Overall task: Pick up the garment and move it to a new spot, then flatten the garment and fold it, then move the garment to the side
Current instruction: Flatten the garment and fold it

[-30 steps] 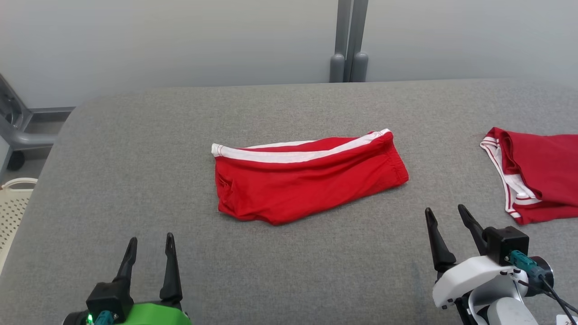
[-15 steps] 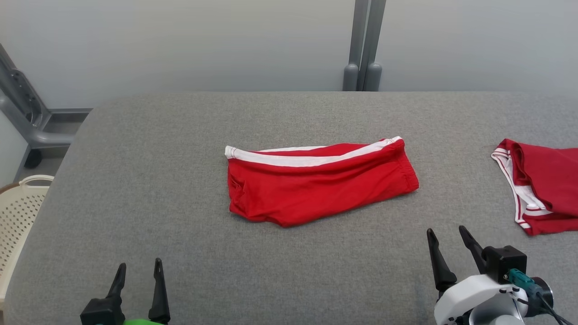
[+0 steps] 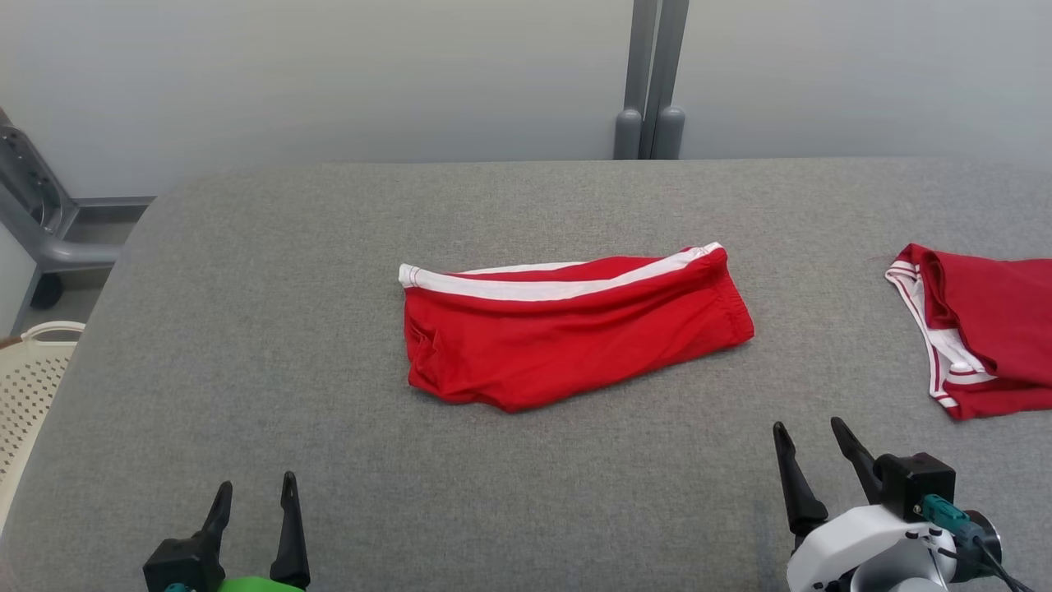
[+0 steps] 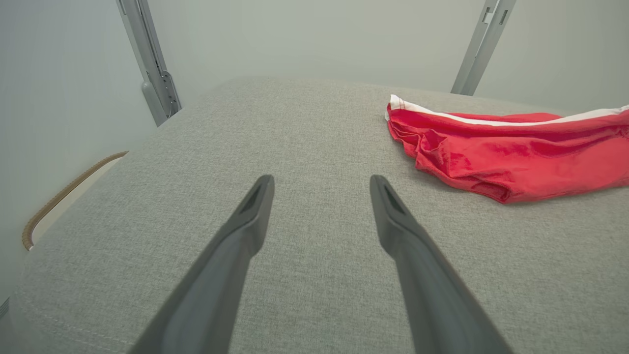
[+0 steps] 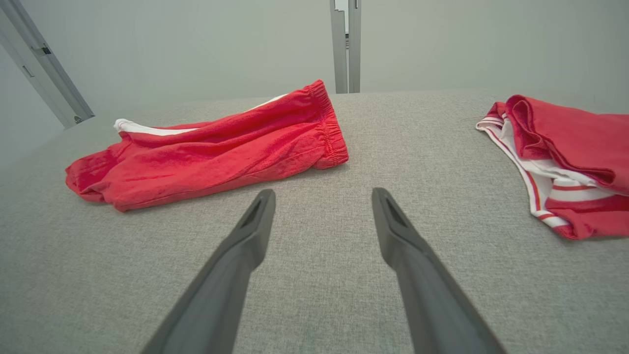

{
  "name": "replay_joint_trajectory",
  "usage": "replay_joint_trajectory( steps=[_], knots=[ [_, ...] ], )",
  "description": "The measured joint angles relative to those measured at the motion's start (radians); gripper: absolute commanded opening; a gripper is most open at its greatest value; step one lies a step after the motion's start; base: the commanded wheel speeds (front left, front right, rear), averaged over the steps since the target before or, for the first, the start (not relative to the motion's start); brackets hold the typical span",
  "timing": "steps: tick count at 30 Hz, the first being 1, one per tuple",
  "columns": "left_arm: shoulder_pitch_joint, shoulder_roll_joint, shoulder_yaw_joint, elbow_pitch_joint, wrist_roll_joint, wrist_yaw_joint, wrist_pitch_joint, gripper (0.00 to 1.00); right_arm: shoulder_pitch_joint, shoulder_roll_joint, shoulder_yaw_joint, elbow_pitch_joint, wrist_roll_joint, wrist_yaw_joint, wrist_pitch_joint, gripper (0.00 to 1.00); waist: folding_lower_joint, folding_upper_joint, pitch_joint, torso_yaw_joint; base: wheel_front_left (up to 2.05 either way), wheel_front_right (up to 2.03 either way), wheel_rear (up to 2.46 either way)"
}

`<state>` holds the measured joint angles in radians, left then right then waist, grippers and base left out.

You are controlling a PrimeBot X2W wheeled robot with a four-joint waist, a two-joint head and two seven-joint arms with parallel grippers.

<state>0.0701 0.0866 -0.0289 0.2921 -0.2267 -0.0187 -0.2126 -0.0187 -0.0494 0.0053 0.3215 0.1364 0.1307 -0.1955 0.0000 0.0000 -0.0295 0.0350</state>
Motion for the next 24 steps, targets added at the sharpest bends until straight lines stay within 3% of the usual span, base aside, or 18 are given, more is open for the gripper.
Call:
replay_joint_trajectory(
  steps=[12,19,24],
  knots=[
    [0.000,0.000,-0.010,-0.002,-0.016,0.003,-0.001,1.00,-0.026,0.000,-0.003,-0.001,0.022,0.000,0.034,1.00,0.0000,0.0000,0.013,-0.008,0.00,0.00,0.00],
    [-0.024,-0.002,-0.030,-0.015,-0.017,0.005,-0.004,1.00,-0.226,0.000,-0.002,-0.022,0.036,0.000,0.306,1.00,0.0000,0.0000,0.050,-0.010,0.00,0.00,0.00],
    [-0.063,-0.002,-0.046,-0.007,-0.017,-0.005,-0.010,1.00,-0.404,-0.052,0.004,0.008,0.012,0.000,0.560,1.00,0.0000,0.0000,0.096,-0.002,0.00,0.00,0.00]
  ],
)
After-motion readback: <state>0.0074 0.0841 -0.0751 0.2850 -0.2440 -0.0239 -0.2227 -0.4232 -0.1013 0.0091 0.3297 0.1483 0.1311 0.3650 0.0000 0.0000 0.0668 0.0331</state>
